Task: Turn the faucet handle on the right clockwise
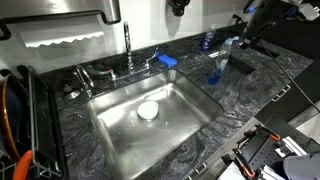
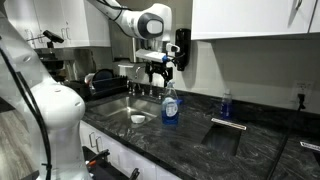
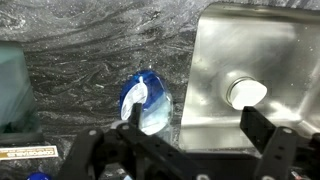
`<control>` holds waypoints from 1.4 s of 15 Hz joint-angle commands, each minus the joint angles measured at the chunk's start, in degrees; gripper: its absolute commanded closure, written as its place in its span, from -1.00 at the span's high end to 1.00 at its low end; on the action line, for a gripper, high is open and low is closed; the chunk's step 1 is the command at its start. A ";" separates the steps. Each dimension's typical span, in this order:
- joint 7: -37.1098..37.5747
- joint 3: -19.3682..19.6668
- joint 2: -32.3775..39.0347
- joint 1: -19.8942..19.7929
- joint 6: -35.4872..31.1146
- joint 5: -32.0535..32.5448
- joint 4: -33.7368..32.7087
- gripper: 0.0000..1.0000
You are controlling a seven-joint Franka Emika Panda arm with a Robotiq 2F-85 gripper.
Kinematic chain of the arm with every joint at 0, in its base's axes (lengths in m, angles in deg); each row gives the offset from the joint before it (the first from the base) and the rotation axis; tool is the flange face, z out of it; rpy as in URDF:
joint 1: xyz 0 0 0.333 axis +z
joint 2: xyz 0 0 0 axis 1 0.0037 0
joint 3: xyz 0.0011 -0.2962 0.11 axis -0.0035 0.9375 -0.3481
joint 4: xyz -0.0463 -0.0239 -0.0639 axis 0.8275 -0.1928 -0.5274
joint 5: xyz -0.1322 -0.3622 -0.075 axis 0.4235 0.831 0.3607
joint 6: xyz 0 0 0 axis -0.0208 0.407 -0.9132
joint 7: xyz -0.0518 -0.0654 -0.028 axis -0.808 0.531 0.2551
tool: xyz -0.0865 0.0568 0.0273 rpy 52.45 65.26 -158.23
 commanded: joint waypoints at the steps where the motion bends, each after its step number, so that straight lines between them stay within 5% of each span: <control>1: 0.84 -1.20 -0.18 1.78 1.10 -4.28 0.48 1.00; 6: 11.80 -6.65 1.30 4.14 -4.02 -11.04 1.55 1.00; 9: 21.74 -11.48 3.44 3.71 -11.08 -9.39 1.93 1.00; 16: 22.04 -11.80 3.86 4.64 -11.43 -9.70 1.46 1.00; 21: 40.82 -14.79 9.43 2.66 -15.25 -10.02 -0.65 1.00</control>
